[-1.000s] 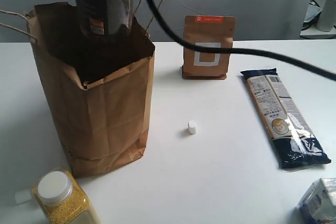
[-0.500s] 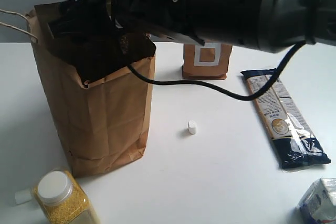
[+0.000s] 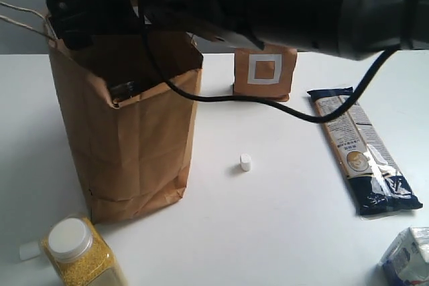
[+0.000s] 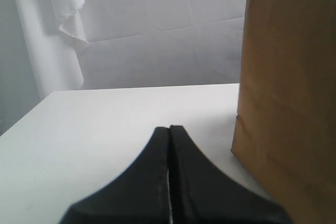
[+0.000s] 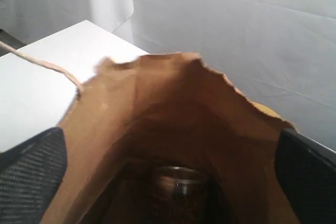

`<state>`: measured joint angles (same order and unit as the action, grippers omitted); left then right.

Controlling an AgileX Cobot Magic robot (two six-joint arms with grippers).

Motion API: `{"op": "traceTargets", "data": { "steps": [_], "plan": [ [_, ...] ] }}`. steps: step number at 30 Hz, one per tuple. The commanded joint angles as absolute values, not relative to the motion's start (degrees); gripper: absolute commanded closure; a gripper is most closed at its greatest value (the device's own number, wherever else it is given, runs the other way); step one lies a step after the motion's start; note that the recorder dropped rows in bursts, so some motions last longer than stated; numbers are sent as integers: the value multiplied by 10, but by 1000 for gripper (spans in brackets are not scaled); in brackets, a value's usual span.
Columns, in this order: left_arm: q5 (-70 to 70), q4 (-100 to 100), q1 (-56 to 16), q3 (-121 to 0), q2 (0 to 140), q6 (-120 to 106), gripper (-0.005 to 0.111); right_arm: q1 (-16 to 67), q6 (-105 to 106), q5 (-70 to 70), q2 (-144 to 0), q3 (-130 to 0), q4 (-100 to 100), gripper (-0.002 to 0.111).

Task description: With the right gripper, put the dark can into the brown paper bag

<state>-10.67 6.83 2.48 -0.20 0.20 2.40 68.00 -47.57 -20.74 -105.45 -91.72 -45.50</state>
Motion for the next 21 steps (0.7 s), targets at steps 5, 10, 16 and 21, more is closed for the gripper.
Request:
{"op": "traceTargets", "data": {
  "steps": [5, 10, 16, 21],
  "plan": [
    [-103, 70, 21, 0, 0, 26, 107, 678, -429, -235, -1011, -921, -397, 10],
    [-103, 70, 21, 0, 0, 26, 107, 678, -428, -260, -959, -919, -391, 51],
    [-103, 70, 21, 0, 0, 26, 107, 678, -416, -274, -891, -852, -381, 108],
    [-103, 70, 21, 0, 0, 26, 107, 655, -426, -270, -828, -775, -335, 108]
  ]
}}
